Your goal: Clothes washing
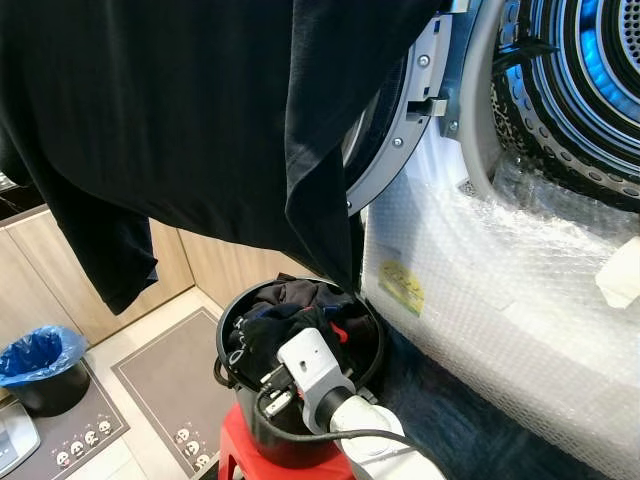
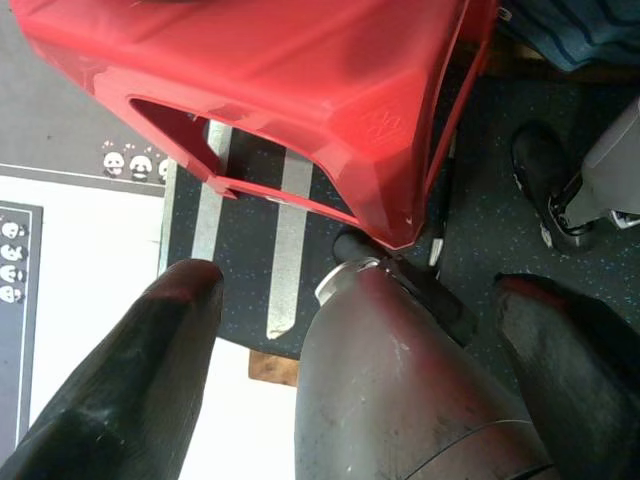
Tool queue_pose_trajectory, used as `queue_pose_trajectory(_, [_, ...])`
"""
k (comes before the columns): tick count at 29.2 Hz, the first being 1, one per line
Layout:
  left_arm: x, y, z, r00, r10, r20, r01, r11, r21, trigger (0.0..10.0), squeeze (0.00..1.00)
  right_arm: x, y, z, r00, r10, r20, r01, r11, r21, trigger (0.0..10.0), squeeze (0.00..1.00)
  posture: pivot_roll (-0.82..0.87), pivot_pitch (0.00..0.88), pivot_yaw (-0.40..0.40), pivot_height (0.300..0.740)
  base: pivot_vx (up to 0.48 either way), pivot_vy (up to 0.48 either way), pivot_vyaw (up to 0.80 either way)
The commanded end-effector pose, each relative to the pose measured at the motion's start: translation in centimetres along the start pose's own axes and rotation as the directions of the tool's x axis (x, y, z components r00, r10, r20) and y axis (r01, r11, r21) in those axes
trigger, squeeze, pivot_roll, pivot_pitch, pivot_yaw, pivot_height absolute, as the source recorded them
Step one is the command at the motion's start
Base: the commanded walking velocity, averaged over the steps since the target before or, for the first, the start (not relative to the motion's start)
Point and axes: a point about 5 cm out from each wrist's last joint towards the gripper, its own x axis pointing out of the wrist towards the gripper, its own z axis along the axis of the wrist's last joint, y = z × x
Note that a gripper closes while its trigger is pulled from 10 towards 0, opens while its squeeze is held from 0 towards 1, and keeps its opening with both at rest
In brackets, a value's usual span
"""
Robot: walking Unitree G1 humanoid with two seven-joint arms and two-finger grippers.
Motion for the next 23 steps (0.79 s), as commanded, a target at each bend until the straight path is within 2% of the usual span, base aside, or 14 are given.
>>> queue_pose_trajectory(1, [0.0, 0.1, -0.4, 1.0, -0.006, -0.029, 0.006, 1.0, 0.003, 10.0, 0.0, -0.1, -0.1, 1.0, 0.998, 0.043, 0.049, -0.043, 0.999, -0.001, 10.0, 0.0, -0.1, 0.0, 0.019, 0.74, 0.0, 0.0, 0.0])
queue_pose_trajectory(9, [0.1, 0.3, 0.0, 1.0, -0.005, -0.022, 0.005, 1.0, 0.006, 10.0, 0.0, -1.0, -0.6, 2.5, 0.967, 0.153, 0.204, -0.161, 0.987, 0.022, 10.0, 0.0, -0.11, 0.0, 0.019, 0.74, 0.0, 0.0, 0.0])
queue_pose_trajectory(13, [0.1, 0.2, 0.2, 1.0, -0.006, -0.016, 0.006, 1.0, 0.006, 10.0, 0.0, -1.1, -1.0, 3.3, 0.956, 0.124, 0.267, -0.145, 0.987, 0.061, 10.0, 0.0, -0.11, 0.0, 0.018, 0.74, 0.0, 0.0, 0.0])
queue_pose_trajectory(18, [0.2, 0.1, 0.4, 1.0, -0.01, -0.012, 0.01, 1.0, 0.01, 10.0, 0.0, -1.4, -2.1, 4.7, 0.929, 0.063, 0.364, -0.129, 0.979, 0.159, 10.0, 0.0, -0.12, 0.0, 0.018, 0.74, 0.0, 0.0, 0.0])
queue_pose_trajectory(21, [0.2, 0.1, 0.4, 1.0, -0.011, -0.012, 0.011, 1.0, 0.011, 10.0, 0.0, -1.8, -2.2, 5.1, 0.914, 0.104, 0.393, -0.187, 0.966, 0.181, 10.0, 0.0, -0.12, 0.0, 0.017, 0.74, 0.0, 0.0, 0.0])
queue_pose_trajectory(23, [0.2, 0.1, 0.4, 1.0, -0.011, -0.012, 0.012, 1.0, 0.011, 10.0, 0.0, -2.2, -1.9, 5.0, 0.9, 0.177, 0.397, -0.255, 0.955, 0.151, 10.0, 0.0, -0.12, 0.0, 0.017, 0.74, 0.0, 0.0, 0.0])
